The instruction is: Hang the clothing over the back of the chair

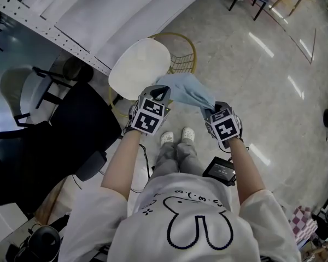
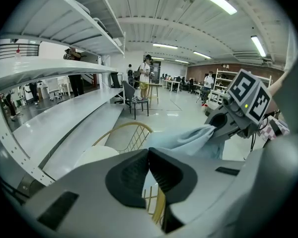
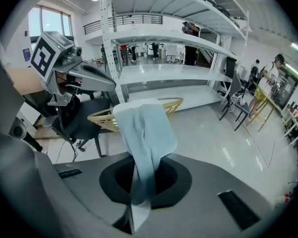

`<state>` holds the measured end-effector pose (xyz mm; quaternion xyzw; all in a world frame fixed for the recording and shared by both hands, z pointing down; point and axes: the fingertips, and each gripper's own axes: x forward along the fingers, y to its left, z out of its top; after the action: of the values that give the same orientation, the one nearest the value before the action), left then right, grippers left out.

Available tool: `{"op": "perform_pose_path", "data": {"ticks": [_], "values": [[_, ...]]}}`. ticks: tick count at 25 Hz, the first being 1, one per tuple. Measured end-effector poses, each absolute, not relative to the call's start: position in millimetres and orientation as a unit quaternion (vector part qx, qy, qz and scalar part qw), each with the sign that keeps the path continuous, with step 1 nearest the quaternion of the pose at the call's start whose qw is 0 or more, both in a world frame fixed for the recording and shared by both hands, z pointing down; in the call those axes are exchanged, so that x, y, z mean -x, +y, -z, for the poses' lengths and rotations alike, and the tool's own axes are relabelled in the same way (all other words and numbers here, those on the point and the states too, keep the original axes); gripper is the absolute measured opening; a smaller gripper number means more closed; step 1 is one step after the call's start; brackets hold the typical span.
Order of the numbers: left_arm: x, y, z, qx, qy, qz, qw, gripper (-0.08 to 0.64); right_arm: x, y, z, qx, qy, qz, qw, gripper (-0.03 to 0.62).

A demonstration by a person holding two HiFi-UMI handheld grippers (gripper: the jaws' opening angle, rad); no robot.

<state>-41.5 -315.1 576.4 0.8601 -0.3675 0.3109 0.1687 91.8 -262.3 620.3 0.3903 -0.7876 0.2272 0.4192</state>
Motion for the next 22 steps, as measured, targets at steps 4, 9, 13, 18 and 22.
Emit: {"op": "perform_pose_path", "data": {"ticks": [4,9,13,18,22], "values": [[33.7,-312.1,-571.3,-0.862,-0.360,-0.316,0.166,0.011,-93.3,-256.2,-644.1,-0.377,-0.776,-0.272,0.427,0.002],[26.0,-310.0,-567.3,-0.861,-0.359,-0.321,0.163,0.011,-98.3,-251.2,-672.1,-0.356,-0.759,-0.296,0.457,0.003],[25.4,-309.7,-567.1,-0.859,-0.361,-0.326,0.160,0.011,-94.7,-249.7,-693.6,-0.344,-0.754,-0.314,0.463,0.019],[30.3,-308.4,-576.4,-0.855,-0.360,-0.337,0.161,0.011,-83.9,-249.3,-710.9,-0.333,-0.748,-0.340,0.463,0.174],[31.1,-308.3,-580.5,-0.852,-0.361,-0.341,0.168,0.011,-74.9,-255.4,-705.6,-0.335,-0.754,-0.350,0.443,0.232]]}}
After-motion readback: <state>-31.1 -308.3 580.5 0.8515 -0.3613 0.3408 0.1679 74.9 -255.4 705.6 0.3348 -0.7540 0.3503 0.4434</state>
